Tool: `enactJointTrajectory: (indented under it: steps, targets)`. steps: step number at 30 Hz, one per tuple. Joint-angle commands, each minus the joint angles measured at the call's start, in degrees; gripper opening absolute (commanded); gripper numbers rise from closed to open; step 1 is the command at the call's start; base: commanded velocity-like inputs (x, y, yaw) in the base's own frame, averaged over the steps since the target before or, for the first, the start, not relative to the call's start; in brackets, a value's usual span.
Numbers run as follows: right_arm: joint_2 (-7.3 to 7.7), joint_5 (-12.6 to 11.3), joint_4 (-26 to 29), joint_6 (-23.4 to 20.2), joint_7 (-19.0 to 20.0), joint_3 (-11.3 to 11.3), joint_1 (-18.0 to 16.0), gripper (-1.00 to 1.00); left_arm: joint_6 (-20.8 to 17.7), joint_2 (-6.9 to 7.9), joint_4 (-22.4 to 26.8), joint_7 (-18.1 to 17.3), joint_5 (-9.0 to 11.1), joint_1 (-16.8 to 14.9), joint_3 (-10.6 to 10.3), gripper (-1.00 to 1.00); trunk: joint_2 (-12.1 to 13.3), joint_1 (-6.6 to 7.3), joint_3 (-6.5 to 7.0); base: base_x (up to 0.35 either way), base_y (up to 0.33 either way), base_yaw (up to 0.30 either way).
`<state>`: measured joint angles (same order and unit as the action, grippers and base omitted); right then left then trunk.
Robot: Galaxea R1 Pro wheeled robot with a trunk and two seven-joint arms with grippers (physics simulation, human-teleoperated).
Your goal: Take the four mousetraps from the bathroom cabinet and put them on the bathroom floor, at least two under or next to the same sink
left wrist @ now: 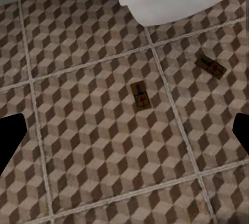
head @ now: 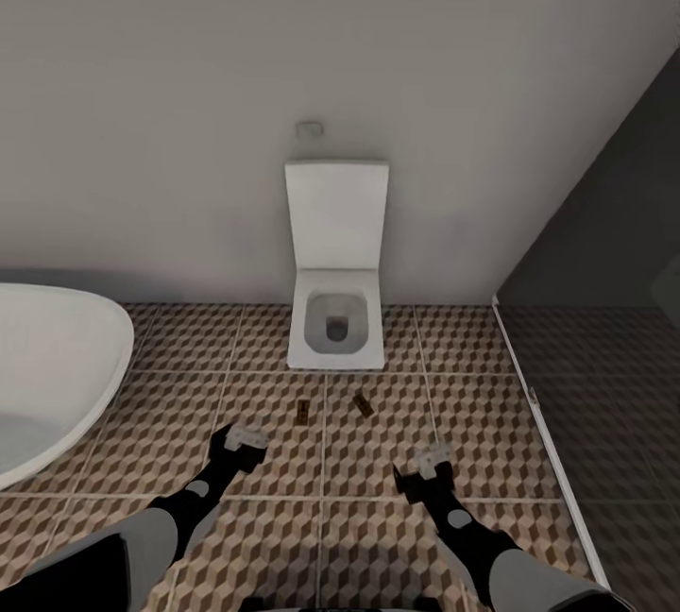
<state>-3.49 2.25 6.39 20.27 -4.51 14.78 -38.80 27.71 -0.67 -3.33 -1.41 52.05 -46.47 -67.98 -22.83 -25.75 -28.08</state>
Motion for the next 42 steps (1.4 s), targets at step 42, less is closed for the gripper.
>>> enactJointTrajectory:
  steps: [42]
  targets:
    - [5.01, -5.9, -5.34, 17.49, -0.42, 0.34, 8.24, 1.0, 15.45, 5.85, -0.98, -1.79, 3.47, 14.24, -0.22, 1.0, -0.09, -0.03, 3.85, 0.0, 0.0, 0.0]
